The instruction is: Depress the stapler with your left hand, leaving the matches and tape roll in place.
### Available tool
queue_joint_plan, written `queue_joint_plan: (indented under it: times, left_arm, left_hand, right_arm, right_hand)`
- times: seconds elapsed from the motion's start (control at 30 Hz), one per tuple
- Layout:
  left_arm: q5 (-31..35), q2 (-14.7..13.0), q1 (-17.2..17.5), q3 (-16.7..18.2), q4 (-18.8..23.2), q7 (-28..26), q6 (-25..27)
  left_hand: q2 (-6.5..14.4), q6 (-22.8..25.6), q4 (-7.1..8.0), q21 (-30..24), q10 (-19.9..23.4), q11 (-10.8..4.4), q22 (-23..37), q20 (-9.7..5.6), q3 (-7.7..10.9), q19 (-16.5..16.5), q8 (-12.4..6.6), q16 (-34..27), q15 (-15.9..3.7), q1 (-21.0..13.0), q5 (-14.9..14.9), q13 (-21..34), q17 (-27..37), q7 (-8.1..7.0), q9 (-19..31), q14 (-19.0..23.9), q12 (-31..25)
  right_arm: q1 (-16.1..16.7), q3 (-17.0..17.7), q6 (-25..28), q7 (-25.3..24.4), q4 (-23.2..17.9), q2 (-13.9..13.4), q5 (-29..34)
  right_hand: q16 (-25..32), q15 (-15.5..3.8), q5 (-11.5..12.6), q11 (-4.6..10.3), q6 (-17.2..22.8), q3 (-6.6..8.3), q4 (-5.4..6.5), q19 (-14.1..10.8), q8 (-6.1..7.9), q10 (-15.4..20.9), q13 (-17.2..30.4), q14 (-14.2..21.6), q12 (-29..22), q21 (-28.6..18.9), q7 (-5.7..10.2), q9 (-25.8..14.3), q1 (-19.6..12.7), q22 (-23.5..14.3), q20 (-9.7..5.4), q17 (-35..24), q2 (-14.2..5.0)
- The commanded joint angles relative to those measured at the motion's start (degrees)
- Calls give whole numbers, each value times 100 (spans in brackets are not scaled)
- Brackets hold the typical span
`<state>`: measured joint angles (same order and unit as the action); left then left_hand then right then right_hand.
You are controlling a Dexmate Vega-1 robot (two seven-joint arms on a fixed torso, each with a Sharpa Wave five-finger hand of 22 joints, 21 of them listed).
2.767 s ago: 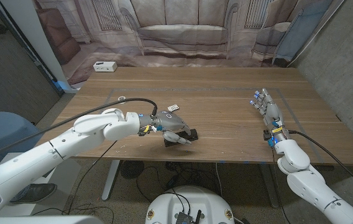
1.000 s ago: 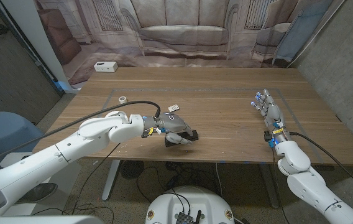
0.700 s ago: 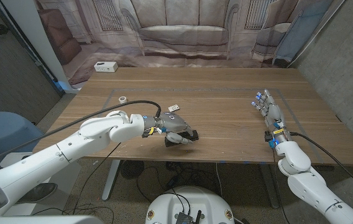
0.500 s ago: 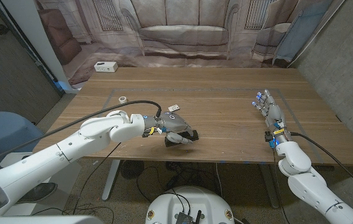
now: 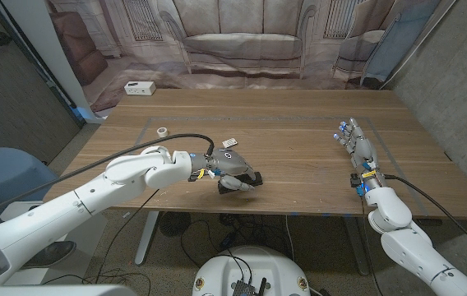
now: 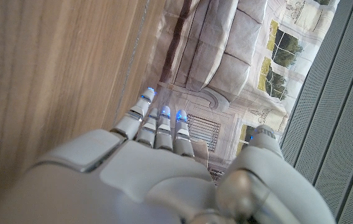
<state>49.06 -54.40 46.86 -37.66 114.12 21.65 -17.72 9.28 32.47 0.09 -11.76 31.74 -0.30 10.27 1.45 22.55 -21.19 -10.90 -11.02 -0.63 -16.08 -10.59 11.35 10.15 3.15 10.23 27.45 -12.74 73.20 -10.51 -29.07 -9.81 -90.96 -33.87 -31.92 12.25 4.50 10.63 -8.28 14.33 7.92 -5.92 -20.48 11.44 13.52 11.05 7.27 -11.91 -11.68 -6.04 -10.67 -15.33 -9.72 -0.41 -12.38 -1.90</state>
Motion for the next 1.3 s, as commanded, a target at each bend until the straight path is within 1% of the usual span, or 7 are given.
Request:
queue_joint_plan:
  times: [0.03, 0.37, 0.57, 0.67, 0.77, 0.93, 1.3]
  left_arm:
    - [-37, -39, 35, 92, 35, -123, 0]
    - [-5, -99, 110, 185, 96, -307, 13]
    - [-43, -152, 209, 296, 76, -631, -26]
    - [-89, -173, 270, 353, 38, -823, -53]
    - [-116, -196, 333, 410, 7, -1012, -66]
    - [-216, -220, 402, 486, -87, -1313, -159]
    - [-329, -239, 504, 580, -182, -1705, -280]
  left_hand:
    - [-21, 88, -4, -14, 38, 6, 9, -1, 47, -59, -35, 12, 6, -65, 4, 20, 0, 56, 23, 49, 3]
    - [-17, 95, -16, -11, 53, -18, 9, -1, 97, -60, -30, 15, 8, -79, 0, 21, 1, 52, 24, 57, 7]
    - [-22, 120, -24, -22, 93, 1, 10, -4, 123, -92, -35, 10, -6, -83, 1, 21, 0, 55, 24, 79, -3]
    - [-27, 124, -29, -29, 102, -36, 10, -4, 138, -114, -33, 6, -8, -85, 2, 22, 0, 47, 24, 95, -3]
    - [-30, 110, -37, -30, 69, -45, 10, 1, 156, -122, -25, 9, -14, -92, 2, 22, 0, 34, 24, 97, 14]
    - [-47, -28, -63, -16, -35, -9, 11, 13, 206, -98, 30, 40, -7, -106, 6, 23, -1, 37, 24, 29, 62]
    - [-63, -91, -94, 1, -80, -31, 11, 13, 252, -59, 42, 61, -15, -123, 12, 24, -2, 20, 24, -40, 81]
  right_arm:
    - [-23, 2, 11, -35, -23, 18, 30]
    - [18, 32, 3, -180, -93, 39, 145]
    - [48, 47, 5, -230, -157, 20, 226]
    - [58, 53, 23, -247, -192, 16, 240]
    - [62, 51, 35, -268, -217, 8, 285]
    - [78, 57, 96, -333, -278, -5, 348]
    - [85, 69, 132, -368, -316, 19, 341]
  right_hand:
    - [34, 9, 20, -18, 56, 17, -16, -67, 13, 53, 30, 42, -12, 13, 12, -17, 20, -22, 1, -19, -48]
    - [35, 7, 21, -24, 67, 15, -19, -70, 14, 60, 30, 53, -11, 15, 8, -18, 18, -22, 2, -19, -51]
    - [34, 1, 21, -10, 74, 13, -21, -74, 15, 65, 31, 54, -11, 15, 10, -18, 19, -22, 3, -19, -53]
    - [34, -1, 21, -24, 81, 12, -22, -76, 16, 66, 31, 56, -10, 15, 9, -18, 19, -22, 5, -19, -53]
    - [35, 5, 21, -21, 82, 12, -23, -76, 15, 67, 31, 62, -9, 16, 10, -18, 17, -22, 4, -19, -54]
    - [33, 5, 21, -31, 87, 10, -24, -79, 15, 72, 31, 62, -10, 17, 8, -18, 18, -22, 5, -20, -56]
    - [29, 7, 21, -28, 95, 5, -28, -78, 15, 76, 31, 60, -8, 20, 12, -18, 17, -22, 10, -19, -54]
